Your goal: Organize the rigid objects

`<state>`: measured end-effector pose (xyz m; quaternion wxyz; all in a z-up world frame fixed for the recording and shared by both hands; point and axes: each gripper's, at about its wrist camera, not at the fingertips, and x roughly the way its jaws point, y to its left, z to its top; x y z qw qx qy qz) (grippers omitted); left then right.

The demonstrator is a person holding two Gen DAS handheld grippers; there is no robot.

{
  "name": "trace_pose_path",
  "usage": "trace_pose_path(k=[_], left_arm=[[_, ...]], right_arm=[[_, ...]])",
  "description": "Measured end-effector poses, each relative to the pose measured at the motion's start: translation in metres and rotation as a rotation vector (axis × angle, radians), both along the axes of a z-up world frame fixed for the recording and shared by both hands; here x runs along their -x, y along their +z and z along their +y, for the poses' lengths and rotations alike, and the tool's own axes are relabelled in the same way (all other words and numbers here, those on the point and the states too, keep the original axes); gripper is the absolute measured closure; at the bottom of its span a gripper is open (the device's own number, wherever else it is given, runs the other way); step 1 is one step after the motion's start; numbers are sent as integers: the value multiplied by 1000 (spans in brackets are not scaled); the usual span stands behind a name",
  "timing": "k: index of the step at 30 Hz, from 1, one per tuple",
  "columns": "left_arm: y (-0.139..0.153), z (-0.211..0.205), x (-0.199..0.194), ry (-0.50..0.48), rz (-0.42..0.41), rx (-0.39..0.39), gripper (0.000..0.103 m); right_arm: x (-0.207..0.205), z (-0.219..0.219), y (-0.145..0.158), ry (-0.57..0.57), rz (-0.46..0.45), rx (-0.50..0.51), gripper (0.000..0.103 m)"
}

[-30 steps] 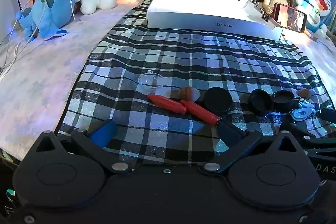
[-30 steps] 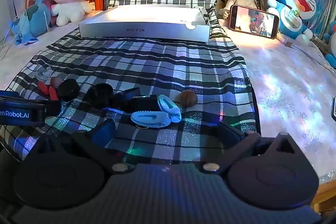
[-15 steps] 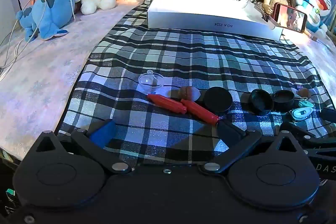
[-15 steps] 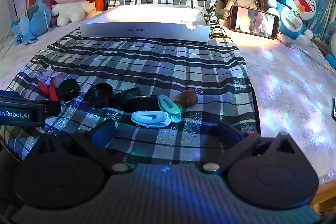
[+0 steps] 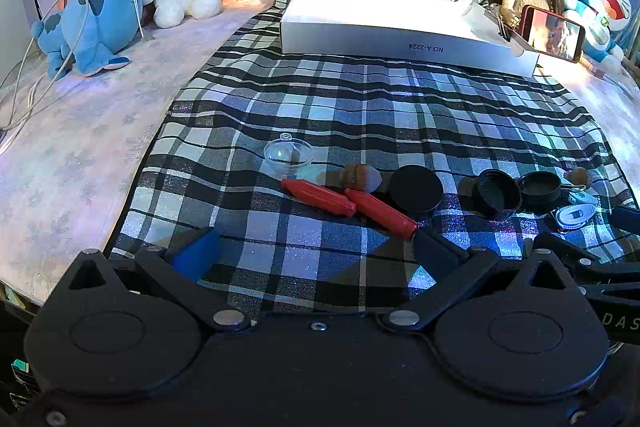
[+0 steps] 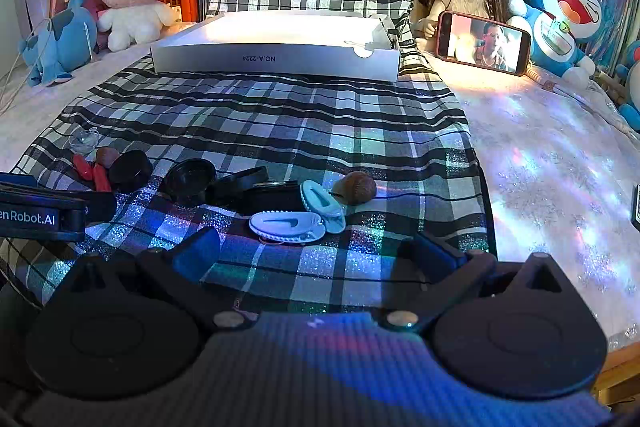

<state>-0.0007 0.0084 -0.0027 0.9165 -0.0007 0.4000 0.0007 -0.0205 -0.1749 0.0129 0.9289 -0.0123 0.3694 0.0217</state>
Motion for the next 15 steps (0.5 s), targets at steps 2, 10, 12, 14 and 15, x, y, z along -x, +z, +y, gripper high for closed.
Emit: trace_pose_path(k=[2,10,12,14,15], left_arm=[[0,-1,0,1,0,0,0],[1,-2,0,1,0,0,0],[0,-2,0,1,0,0,0],[0,-1,0,1,0,-1,0],[0,-2,0,1,0,-1,0]], right_arm=[[0,0,0,0,0,0,0],[0,0,-1,-1,-2,0,0],[1,0,-1,0,-2,0,0],[1,0,-1,-1,-3,0,0],[1,0,-1,-1,-3,0,0]])
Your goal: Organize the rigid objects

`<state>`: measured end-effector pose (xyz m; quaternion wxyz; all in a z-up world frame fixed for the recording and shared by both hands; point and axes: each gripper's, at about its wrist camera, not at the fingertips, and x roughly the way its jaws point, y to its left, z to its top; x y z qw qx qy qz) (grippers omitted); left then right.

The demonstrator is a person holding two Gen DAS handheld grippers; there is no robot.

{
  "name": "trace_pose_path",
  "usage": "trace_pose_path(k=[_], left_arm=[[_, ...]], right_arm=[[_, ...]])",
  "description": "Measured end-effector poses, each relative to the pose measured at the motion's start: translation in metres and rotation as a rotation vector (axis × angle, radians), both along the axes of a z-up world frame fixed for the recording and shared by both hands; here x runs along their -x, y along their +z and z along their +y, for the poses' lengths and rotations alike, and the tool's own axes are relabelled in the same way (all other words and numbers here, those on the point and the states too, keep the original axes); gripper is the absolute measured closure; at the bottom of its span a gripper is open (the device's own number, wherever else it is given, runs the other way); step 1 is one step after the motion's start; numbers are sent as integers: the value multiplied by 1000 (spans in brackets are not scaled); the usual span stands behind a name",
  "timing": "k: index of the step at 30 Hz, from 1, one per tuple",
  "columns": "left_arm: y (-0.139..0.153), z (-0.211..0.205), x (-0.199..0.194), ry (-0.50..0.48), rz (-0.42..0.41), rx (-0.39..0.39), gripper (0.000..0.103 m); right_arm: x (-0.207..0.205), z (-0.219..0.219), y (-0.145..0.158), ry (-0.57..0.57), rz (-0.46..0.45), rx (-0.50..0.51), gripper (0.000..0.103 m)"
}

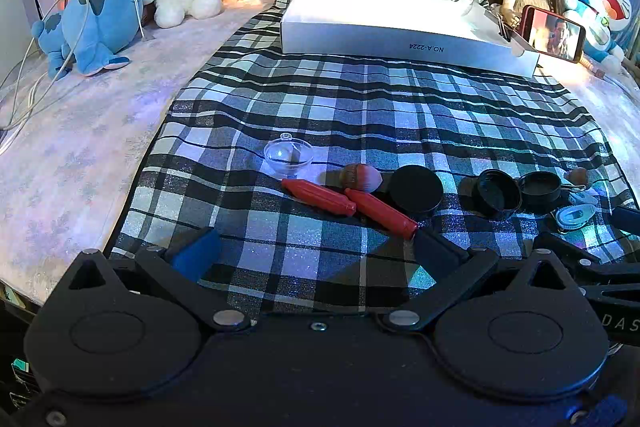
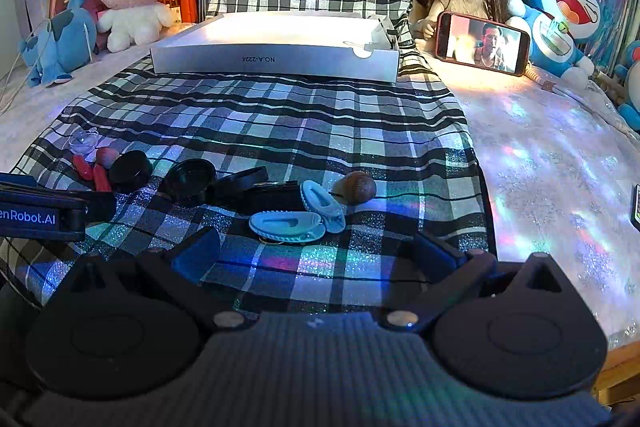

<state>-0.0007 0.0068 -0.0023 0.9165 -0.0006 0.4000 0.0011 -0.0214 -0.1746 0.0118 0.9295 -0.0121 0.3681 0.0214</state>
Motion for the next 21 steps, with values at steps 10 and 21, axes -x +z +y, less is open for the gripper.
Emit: trace_pose_path(k=[10,21], left_arm=[[0,0,0,0,0,0,0],[0,1,0,0,0,0,0]], right_arm=[[1,0,0,-1,-2,0,0],[1,0,0,0,-4,0,0]])
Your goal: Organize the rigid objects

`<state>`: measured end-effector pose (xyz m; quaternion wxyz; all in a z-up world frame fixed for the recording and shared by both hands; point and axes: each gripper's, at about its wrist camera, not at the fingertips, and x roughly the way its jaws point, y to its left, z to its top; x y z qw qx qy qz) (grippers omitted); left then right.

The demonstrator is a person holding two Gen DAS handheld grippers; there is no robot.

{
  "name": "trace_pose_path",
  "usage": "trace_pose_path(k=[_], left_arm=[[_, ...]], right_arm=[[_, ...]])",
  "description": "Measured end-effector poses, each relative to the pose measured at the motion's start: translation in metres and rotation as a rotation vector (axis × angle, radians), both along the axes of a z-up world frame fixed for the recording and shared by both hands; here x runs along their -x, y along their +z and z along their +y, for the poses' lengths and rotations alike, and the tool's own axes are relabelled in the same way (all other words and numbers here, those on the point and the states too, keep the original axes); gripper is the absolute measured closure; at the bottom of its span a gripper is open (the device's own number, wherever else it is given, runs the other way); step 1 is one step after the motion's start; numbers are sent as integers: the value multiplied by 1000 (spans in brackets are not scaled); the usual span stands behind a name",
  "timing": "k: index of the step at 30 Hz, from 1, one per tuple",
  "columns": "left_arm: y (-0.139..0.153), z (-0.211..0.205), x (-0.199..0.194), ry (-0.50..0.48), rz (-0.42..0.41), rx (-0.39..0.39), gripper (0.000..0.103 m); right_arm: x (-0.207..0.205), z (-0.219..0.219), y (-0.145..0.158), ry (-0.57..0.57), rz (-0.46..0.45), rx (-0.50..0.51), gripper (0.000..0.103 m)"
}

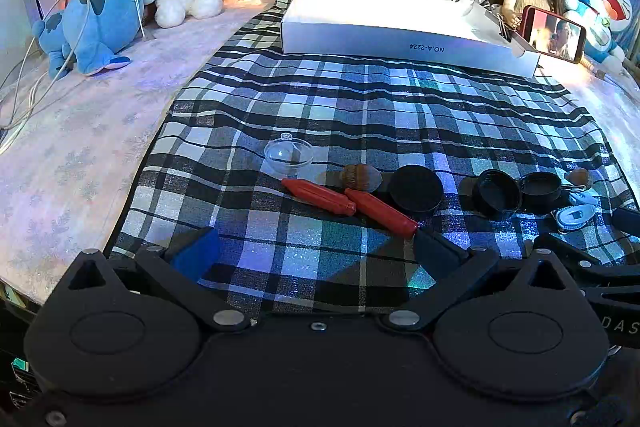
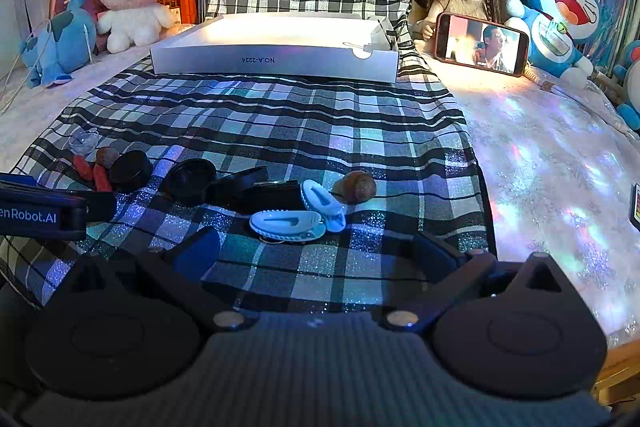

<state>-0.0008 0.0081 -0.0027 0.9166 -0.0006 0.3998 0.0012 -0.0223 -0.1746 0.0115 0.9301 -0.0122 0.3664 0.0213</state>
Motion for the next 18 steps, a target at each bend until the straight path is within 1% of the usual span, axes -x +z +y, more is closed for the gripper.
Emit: trace_pose_path(k=[18], left_arm=[[1,3,0,-7,-3,1,0]], right_arm=[[3,-1,1,-2,-26,2,0]])
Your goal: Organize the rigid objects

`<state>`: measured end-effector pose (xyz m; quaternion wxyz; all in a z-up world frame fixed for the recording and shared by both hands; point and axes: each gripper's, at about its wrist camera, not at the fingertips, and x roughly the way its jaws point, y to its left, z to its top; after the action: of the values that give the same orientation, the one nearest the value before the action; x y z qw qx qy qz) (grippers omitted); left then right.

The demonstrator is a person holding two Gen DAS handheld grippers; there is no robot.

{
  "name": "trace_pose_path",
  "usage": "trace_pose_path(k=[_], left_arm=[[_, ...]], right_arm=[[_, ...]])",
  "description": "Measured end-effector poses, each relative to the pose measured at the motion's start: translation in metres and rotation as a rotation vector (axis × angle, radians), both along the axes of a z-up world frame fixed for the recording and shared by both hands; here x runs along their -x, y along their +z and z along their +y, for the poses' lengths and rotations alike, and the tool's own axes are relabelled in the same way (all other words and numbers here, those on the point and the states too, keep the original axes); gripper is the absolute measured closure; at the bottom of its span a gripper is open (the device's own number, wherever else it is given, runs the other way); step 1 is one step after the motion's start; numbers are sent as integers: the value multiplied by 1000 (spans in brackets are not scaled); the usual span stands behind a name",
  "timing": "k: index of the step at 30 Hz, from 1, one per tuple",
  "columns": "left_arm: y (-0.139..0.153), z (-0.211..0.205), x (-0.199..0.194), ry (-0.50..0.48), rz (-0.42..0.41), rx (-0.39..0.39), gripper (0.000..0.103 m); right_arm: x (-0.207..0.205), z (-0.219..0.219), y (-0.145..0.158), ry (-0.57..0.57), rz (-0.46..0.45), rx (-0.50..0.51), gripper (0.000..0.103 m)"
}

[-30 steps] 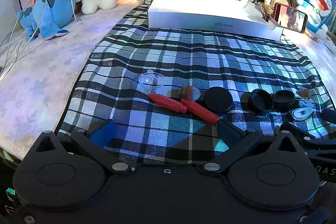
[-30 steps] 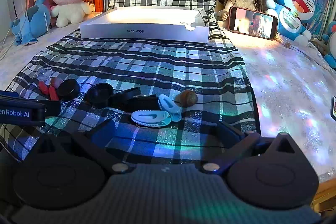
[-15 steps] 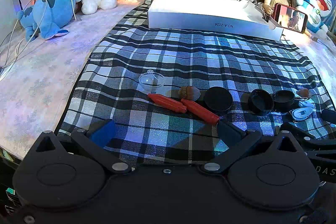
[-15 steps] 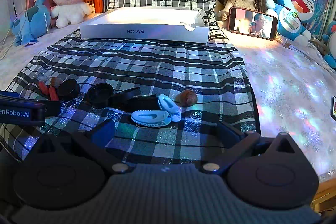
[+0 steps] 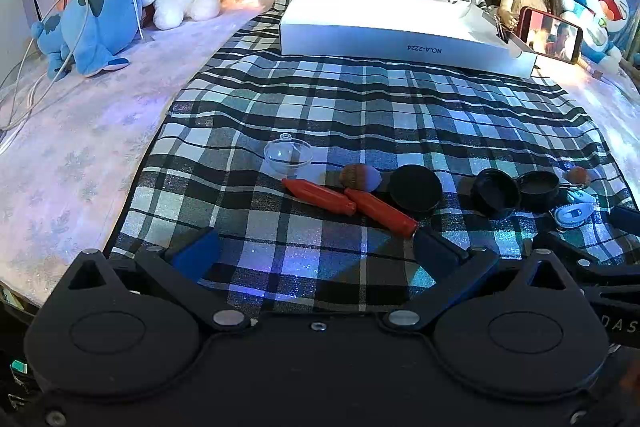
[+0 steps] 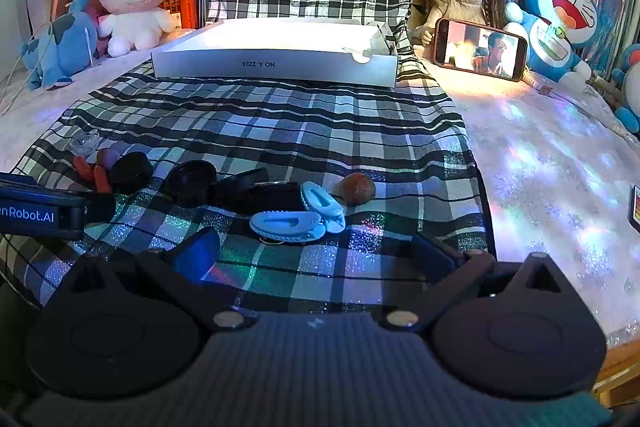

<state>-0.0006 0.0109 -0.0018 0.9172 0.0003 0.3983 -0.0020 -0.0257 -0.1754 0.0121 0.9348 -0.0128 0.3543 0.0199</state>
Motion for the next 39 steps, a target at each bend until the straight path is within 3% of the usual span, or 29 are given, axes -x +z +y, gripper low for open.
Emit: trace_pose_path(k=[16,20,23,31,37,39], left_arm=[[-1,-6,11,-27,-75,-3,0],[0,-4,15,-41,-81,12,4],[3,-5,19,-60,-99,24,12],[10,-11,28,-169,-147,68,51],[8,-11,28,-239,-140,83,60],[7,-11,25,-246,-141,71,60]], right_arm=[[10,2,-3,0,-66,-11,0],[14,5,2,25,-99,-32,5],[15,8,4,38,-122,-19,9],[16,11,3,66,-128,-4,24],[16,6,2,63,-120,-18,52],[16,6,3,63,-119,-18,56]])
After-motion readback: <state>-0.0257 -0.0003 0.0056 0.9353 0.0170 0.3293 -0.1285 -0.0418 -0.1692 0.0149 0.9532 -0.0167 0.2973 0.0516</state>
